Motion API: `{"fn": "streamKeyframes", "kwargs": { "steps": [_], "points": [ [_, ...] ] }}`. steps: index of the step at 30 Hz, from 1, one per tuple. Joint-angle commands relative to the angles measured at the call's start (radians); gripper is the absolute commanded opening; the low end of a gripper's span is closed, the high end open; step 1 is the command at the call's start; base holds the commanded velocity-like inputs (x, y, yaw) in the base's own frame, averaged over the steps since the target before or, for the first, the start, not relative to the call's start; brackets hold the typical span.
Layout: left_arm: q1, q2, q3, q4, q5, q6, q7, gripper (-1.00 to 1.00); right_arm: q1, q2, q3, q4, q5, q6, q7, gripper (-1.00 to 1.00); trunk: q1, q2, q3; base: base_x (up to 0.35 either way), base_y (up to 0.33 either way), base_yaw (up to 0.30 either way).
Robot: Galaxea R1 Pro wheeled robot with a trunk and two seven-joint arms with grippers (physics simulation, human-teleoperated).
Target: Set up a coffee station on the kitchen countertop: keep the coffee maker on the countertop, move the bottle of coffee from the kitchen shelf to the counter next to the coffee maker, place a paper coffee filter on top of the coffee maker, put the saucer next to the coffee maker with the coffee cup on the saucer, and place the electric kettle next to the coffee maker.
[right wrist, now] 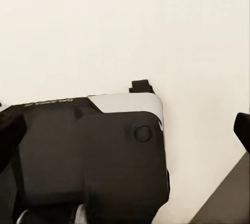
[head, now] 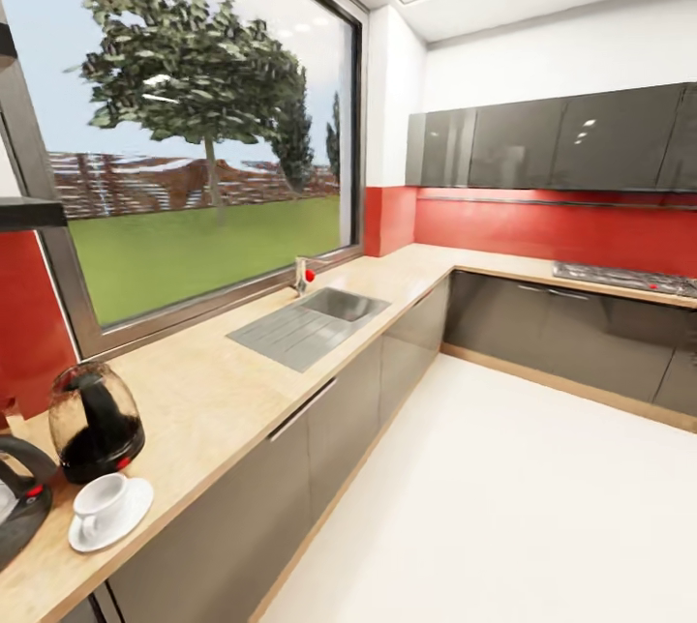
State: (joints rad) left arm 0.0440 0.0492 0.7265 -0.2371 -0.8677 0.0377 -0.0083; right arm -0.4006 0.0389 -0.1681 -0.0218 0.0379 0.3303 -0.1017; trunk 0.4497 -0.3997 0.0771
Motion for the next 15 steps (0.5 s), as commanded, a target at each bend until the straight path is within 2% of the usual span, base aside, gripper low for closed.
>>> {"fn": "streamKeyframes", "kwargs": {
  "steps": [1, 6, 9, 15],
  "points": [
    [0.000, -0.002, 0.004, -0.002, -0.005, -0.004, -0.001, 1.00, 0.013, 0.001, -0.007, -0.002, 0.008, 0.005, 0.018, 1.00, 0.000, 0.000, 0.000, 0.000, 0.000, -0.257],
    [0.000, -0.004, 0.004, -0.001, -0.004, -0.030, -0.001, 1.00, 0.061, 0.001, -0.007, -0.001, 0.026, 0.008, 0.056, 1.00, 0.000, 0.000, 0.001, 0.000, 0.000, -0.174],
    [0.000, -0.005, 0.004, -0.001, -0.004, -0.033, -0.001, 1.00, 0.086, 0.002, -0.007, -0.002, 0.028, 0.017, 0.062, 1.00, 0.000, 0.000, 0.002, 0.000, 0.000, -0.041],
    [0.000, -0.006, 0.004, -0.001, -0.004, -0.034, -0.001, 1.00, 0.098, 0.002, -0.008, -0.004, 0.029, 0.065, 0.065, 1.00, 0.000, 0.000, 0.002, 0.000, 0.000, -0.009]
  ]
}}
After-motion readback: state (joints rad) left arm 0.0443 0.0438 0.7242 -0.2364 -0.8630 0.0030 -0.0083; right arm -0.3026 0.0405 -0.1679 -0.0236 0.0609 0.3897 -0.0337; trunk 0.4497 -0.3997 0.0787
